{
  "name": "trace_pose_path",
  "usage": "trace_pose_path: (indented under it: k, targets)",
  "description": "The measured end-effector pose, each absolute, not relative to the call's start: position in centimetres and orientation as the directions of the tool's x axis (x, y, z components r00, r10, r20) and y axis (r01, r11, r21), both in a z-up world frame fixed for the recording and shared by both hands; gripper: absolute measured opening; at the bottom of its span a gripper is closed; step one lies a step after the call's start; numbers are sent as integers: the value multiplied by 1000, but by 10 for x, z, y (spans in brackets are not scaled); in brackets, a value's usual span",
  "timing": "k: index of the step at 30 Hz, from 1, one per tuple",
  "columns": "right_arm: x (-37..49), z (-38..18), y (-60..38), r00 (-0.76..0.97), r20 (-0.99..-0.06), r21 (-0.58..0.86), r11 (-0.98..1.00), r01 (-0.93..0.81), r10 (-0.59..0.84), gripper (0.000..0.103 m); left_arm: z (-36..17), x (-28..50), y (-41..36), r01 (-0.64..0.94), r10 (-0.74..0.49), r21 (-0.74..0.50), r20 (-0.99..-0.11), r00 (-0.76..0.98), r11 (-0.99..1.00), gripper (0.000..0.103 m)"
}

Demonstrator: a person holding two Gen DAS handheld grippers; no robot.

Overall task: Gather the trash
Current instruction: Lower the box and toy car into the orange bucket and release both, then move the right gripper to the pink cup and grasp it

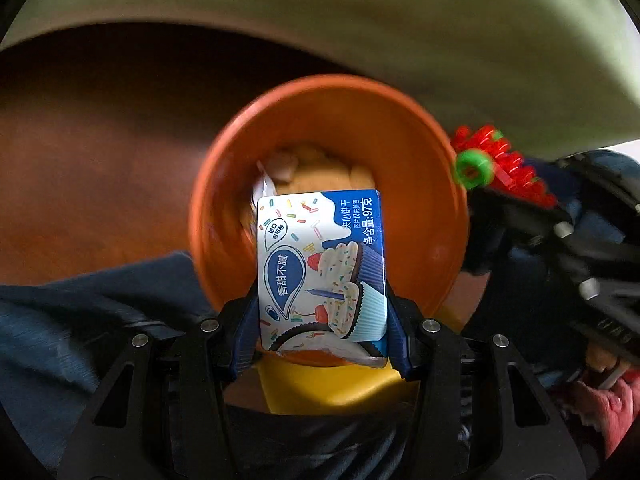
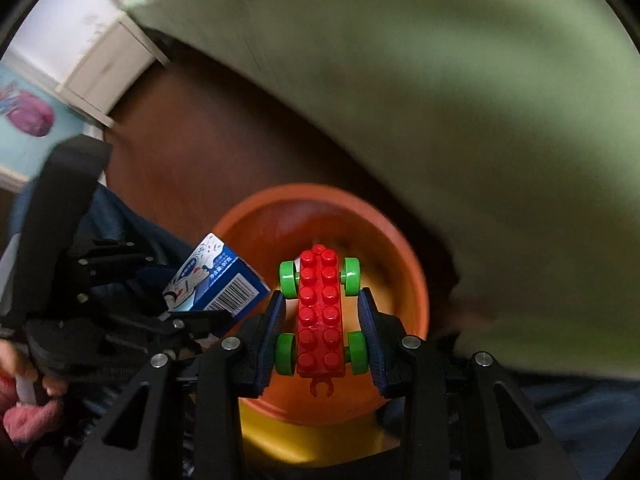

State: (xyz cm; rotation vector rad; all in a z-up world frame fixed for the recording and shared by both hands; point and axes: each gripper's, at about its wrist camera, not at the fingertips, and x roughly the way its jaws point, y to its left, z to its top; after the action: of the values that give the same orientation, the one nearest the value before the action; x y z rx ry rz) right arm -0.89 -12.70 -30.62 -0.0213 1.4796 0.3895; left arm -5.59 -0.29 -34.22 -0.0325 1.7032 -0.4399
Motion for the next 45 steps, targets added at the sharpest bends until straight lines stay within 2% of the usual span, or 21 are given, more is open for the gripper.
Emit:
trace_pose_path:
  k: [4,6,7,8,12,30,36,43,45]
  targets:
    - [-7,-327,-129,15,-981,183,956,-227,192,38,-358,-54,-10,237,-191,-237,-961,-200,942,55]
    - [-6,-326,-133,28,-980,187,961,-205,197,51,-359,-50,-10,231,-170,-214,-966,-195,949,62]
    - [-5,-324,-135,42,-979,189,962,-195,201,62,-360,-50,-9,228,-174,-218,-965,-198,949,64]
    - [-4,-323,-136,49,-979,187,963,-191,200,62,-360,-49,-8,221,-182,-226,-962,-202,949,68]
    - [-3,-323,-141,56,-975,204,966,-161,215,65,-360,-56,-5,216,-168,-207,-968,-186,954,73]
    - [1,-303,-154,121,-963,226,965,-129,242,71,-346,-59,5,191,-180,-203,-975,-129,960,73]
    - [3,-255,-146,257,-938,182,961,-210,234,75,-310,-46,17,173,-206,-208,-978,-29,963,73]
    - [15,-176,-140,448,-852,136,941,-311,272,79,-246,-13,47,96,-199,-183,-961,191,978,74]
    - [23,-155,-142,497,-820,131,937,-323,286,82,-232,-6,52,86,-218,-203,-948,230,975,79]
